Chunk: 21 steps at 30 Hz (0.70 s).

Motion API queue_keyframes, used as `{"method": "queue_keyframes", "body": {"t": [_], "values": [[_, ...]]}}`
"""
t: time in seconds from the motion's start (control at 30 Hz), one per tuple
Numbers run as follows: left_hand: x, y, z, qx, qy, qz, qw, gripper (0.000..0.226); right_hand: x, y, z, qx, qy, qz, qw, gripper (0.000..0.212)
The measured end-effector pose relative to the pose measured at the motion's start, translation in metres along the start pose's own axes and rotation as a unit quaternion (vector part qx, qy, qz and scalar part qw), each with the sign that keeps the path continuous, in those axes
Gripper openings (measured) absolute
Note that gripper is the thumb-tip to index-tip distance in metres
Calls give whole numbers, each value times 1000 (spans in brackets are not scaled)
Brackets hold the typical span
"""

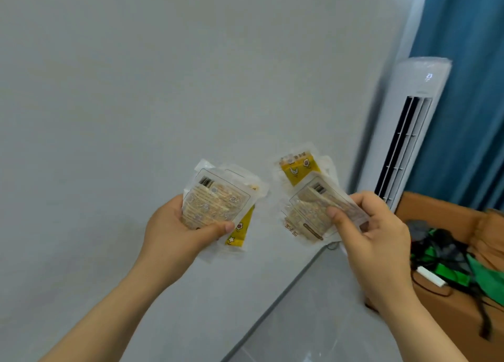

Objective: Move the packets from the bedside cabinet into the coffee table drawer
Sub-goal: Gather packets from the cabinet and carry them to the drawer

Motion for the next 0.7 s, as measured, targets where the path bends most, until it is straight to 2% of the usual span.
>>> {"method": "queue_keyframes", "body": {"t": [0.3,0.7], "values": [[8,170,67,59,63,-101,991,37,-24,-169,43,94,-19,94,991,11],[-14,368,110,167,108,-269,942,38,-41,-293,104,204,18,207,957,9]]}}
Point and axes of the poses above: each hand's wrist, its own x-axis away from the middle knuckle, its own y-axis out of the palm, z = x × y, the point moved 4 cm from there along -x, towards the middle knuckle
